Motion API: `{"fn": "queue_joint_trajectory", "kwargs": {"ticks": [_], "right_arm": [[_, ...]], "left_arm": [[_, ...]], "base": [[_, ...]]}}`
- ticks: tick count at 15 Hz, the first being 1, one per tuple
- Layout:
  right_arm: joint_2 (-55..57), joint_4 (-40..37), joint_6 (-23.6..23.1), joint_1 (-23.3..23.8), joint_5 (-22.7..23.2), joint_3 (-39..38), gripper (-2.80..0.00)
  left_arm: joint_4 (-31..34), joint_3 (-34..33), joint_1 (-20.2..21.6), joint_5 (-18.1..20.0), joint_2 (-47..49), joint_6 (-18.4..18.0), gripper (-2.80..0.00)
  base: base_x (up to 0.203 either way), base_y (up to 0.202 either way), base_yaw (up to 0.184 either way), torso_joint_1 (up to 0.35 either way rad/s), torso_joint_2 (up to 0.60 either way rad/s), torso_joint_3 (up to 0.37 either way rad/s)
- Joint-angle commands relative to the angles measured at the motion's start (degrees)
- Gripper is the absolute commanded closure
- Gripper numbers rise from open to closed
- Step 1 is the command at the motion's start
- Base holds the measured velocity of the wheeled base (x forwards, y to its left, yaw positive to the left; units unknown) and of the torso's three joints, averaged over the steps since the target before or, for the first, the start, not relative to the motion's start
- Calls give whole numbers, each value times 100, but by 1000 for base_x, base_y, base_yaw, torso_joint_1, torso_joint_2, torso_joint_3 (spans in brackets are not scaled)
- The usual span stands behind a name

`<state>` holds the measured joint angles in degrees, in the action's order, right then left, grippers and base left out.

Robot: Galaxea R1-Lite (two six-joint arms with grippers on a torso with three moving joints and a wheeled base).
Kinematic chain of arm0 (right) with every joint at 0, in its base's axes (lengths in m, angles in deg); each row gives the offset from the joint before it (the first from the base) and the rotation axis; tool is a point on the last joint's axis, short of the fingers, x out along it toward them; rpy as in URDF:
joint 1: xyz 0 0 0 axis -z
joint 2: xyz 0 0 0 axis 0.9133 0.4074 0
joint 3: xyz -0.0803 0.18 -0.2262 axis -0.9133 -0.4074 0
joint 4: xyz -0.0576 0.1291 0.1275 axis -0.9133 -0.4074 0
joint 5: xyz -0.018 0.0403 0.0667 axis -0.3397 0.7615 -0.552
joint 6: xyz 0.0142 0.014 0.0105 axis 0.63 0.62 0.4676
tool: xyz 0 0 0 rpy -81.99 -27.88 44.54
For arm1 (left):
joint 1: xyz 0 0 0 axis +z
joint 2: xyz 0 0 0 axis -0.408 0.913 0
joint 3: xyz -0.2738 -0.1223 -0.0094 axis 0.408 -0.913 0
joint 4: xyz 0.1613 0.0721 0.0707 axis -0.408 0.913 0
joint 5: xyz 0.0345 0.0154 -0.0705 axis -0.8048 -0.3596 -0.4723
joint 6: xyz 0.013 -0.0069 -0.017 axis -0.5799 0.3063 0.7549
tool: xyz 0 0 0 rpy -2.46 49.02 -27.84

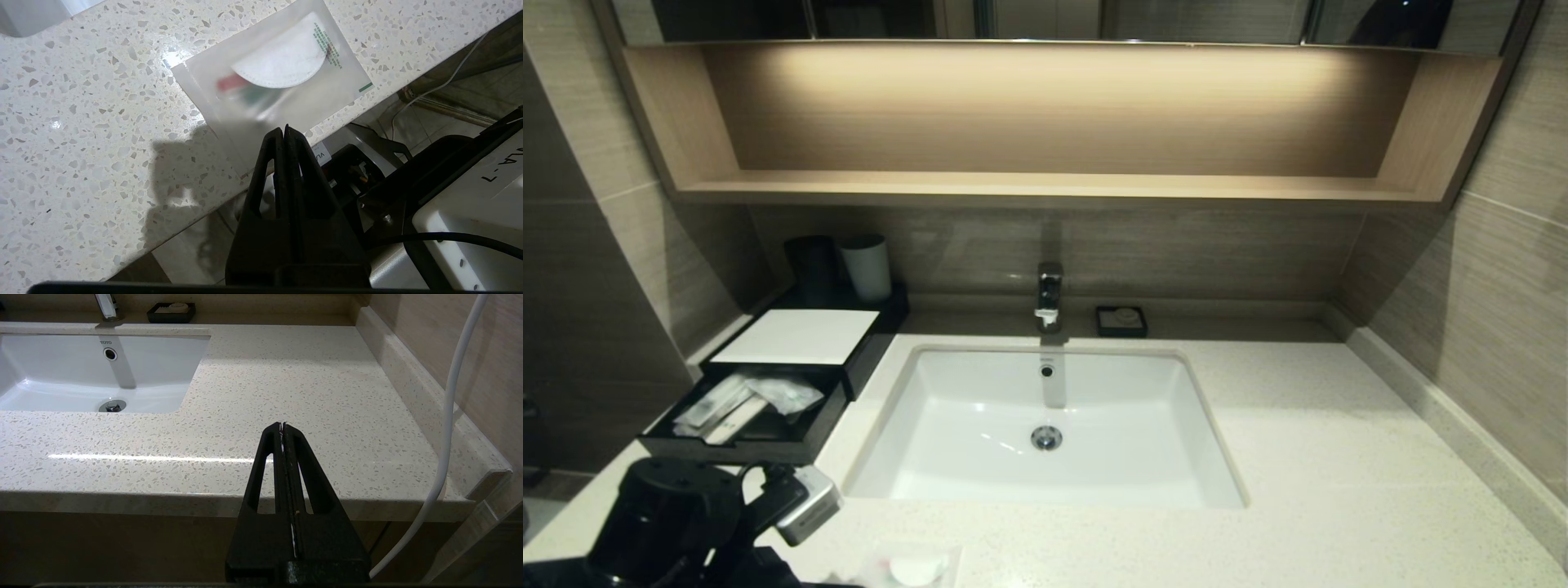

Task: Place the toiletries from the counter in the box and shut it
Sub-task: Pick up the bathroom toiletry

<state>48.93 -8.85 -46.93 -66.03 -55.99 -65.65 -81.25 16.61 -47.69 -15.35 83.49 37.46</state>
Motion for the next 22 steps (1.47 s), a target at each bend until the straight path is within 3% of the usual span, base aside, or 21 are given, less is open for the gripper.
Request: {"fn": "queue_joint_trajectory", "kwargs": {"ticks": [1, 3, 4, 16, 19, 22], "right_arm": [[0, 1, -8, -1, 1, -9, 0], [0, 1, -4, -1, 1, -9, 0], [0, 1, -8, -1, 1, -9, 0], [0, 1, -8, -1, 1, -9, 0], [0, 1, -7, -1, 1, -9, 0], [0, 1, -8, -1, 1, -9, 0]], "left_arm": [[-110, -54, 3, 8, 131, -2, 0], [-419, -157, 6, 9, 301, -2, 0], [-610, -242, 6, 9, 374, -5, -280], [-879, -139, 6, 1, 452, -37, -280], [-888, -165, 6, 9, 496, -343, -280], [-888, -208, -3, 9, 505, -388, -280]], "base": [[0, 0, 0, 0, 0, 0], [0, 0, 0, 0, 0, 0], [0, 0, 0, 0, 0, 0], [0, 0, 0, 0, 0, 0], [0, 0, 0, 0, 0, 0], [0, 0, 0, 0, 0, 0]]}}
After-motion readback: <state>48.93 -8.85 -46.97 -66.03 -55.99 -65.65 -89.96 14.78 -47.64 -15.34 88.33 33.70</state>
